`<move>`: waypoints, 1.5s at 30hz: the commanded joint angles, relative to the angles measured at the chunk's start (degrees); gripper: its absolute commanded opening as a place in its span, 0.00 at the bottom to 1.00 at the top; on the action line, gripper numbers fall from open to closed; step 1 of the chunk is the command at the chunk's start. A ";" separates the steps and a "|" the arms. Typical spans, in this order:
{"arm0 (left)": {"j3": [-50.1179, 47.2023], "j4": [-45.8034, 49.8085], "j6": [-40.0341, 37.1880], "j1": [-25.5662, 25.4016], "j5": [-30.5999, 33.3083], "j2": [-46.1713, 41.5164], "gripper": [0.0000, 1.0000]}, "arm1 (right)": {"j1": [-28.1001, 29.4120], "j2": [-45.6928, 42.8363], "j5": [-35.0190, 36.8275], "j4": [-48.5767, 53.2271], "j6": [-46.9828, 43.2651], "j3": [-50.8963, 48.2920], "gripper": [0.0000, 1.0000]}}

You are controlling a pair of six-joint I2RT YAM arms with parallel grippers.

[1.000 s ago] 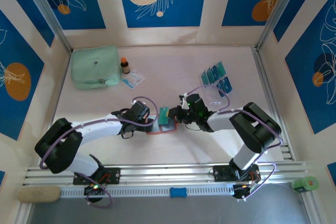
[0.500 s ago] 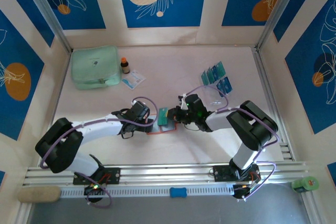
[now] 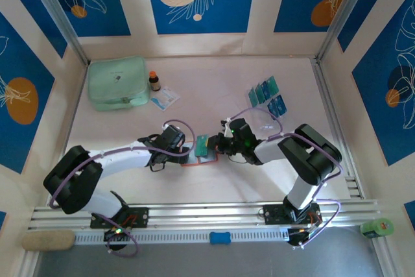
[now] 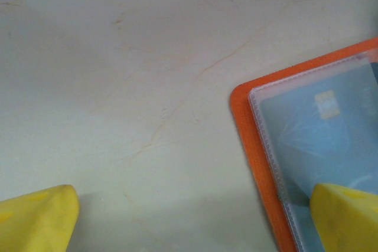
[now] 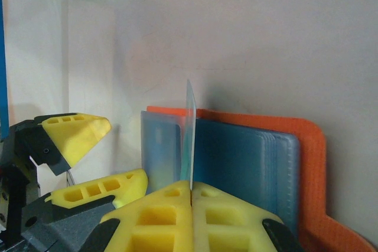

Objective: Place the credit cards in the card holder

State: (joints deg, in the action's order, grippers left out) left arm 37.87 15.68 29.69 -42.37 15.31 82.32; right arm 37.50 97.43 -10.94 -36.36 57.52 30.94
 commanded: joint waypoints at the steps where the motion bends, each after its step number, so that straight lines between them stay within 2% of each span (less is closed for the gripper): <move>1: -0.51 0.32 0.54 0.56 0.84 0.47 1.00 | 0.30 1.54 -1.13 -1.40 0.29 -1.07 0.00; 20: -0.69 0.21 0.40 0.57 0.77 0.56 1.00 | 0.41 3.56 -6.15 -3.19 0.23 -0.48 0.00; 45: -0.95 -0.14 0.43 0.54 0.86 0.56 1.00 | 0.47 3.98 -7.32 4.26 -0.20 1.17 0.00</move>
State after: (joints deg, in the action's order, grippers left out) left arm 37.74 15.49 29.69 -42.37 15.29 82.37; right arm 37.50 100.01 -17.65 -36.27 57.71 31.14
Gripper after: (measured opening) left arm 0.998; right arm 0.060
